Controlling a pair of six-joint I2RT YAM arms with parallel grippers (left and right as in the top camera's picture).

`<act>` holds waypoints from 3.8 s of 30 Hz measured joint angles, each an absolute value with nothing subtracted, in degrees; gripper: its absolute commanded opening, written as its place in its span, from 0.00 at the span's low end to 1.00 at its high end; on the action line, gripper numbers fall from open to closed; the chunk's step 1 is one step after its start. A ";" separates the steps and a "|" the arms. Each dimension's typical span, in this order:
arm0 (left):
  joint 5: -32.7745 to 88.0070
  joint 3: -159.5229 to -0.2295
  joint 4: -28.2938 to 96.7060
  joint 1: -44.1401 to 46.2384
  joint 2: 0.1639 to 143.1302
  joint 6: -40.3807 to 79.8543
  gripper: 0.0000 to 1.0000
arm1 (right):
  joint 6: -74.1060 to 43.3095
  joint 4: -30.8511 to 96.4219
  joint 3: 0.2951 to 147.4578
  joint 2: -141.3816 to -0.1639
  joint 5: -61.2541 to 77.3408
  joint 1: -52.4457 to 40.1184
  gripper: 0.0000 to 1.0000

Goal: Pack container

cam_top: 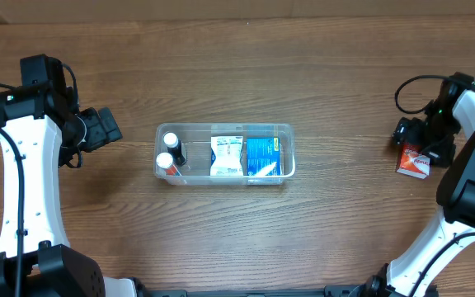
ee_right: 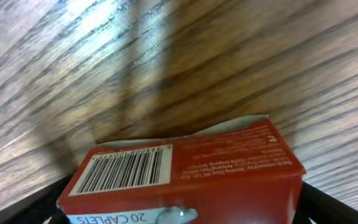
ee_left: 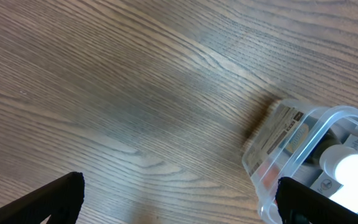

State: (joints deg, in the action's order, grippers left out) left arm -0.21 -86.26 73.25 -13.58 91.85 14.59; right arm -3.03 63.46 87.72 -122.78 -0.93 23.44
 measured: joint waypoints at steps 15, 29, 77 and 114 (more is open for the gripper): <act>-0.23 -86.26 73.28 -13.58 91.85 14.59 1.00 | -4.93 68.20 89.34 -122.63 1.32 23.46 0.63; -0.21 -86.26 73.25 -13.58 91.85 14.57 1.00 | -15.81 70.04 96.84 -90.08 3.22 -20.56 0.63; -8.19 -86.26 70.41 -13.58 91.85 10.02 1.00 | -23.00 64.55 94.26 -89.82 -10.72 3.31 1.00; 2.24 -61.63 70.28 -12.36 33.87 5.80 1.00 | -23.94 53.65 49.80 -52.62 -9.23 -3.14 1.00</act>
State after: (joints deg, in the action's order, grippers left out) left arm 2.24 -61.63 70.28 -12.36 33.87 5.80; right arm -23.94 53.65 49.80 -52.62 -9.23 -3.14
